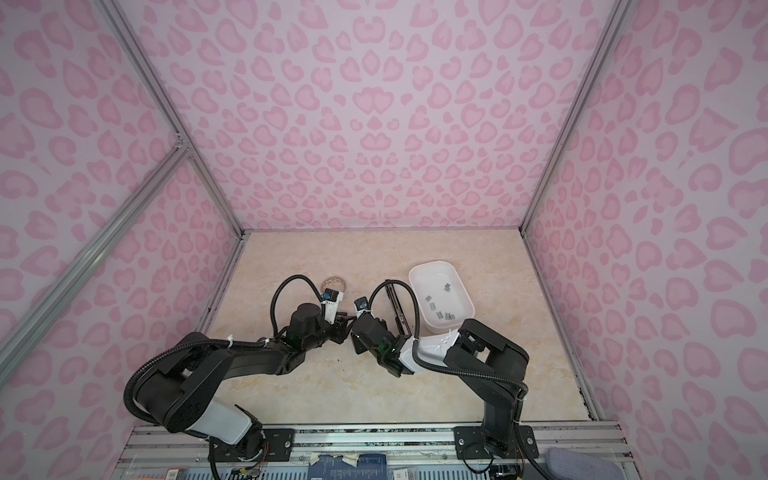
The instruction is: Load the staples into the stapler
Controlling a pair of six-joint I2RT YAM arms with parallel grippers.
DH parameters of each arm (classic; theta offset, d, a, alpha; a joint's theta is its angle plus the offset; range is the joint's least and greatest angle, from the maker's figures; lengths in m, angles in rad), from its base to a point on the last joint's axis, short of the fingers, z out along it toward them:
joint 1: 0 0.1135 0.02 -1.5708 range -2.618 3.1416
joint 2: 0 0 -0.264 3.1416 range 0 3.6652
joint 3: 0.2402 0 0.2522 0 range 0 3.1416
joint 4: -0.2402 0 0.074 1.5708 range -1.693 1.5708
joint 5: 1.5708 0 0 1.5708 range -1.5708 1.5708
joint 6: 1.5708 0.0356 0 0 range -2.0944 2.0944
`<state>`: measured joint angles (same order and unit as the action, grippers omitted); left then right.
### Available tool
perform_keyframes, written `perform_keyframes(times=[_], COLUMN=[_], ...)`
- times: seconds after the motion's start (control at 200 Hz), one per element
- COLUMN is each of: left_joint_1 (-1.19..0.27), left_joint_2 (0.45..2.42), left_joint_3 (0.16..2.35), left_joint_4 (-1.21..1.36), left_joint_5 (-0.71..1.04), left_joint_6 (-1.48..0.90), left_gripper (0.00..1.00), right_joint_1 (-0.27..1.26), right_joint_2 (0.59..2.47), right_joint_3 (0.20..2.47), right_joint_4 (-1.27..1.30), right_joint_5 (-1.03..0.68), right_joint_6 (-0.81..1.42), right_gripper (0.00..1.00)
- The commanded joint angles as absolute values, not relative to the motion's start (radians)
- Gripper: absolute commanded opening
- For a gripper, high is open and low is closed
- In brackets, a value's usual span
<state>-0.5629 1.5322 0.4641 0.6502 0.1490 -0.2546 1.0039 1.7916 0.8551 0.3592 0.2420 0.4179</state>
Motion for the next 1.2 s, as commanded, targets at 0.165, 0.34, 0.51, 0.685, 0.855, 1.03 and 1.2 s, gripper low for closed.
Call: perform_keyframes(times=[0.165,0.34,0.51,0.685,0.855,1.03,1.2], left_joint_1=[-0.563,-0.563,-0.563,-0.564,-0.564,-0.565,-0.568], left_joint_2=[1.369,1.209,1.162,1.164,1.222,1.334,1.459], left_joint_3=[0.475,0.457,0.487,0.514,0.556,0.635,0.721], left_joint_4=[0.550,0.494,0.449,0.399,0.394,0.370,0.328], left_joint_5=[0.093,0.061,0.142,0.163,0.190,0.248,0.310], left_joint_6=[-0.309,-0.463,-0.564,-0.588,-0.612,-0.618,-0.628], left_gripper=[0.47,0.57,0.60,0.63,0.64,0.64,0.64], right_joint_1=[1.001,0.994,0.985,0.943,0.903,0.851,0.842], right_joint_2=[1.600,1.405,1.298,1.255,1.284,1.328,1.346], right_joint_3=[0.769,0.608,0.518,0.444,0.408,0.378,0.365], right_joint_4=[0.196,0.084,0.022,0.043,0.119,0.204,0.266], right_joint_5=[0.394,0.434,0.441,0.383,0.297,0.250,0.235], right_joint_6=[0.384,0.414,0.433,0.444,0.442,0.440,0.429], right_gripper=[0.53,0.61,0.65,0.68,0.61,0.51,0.43])
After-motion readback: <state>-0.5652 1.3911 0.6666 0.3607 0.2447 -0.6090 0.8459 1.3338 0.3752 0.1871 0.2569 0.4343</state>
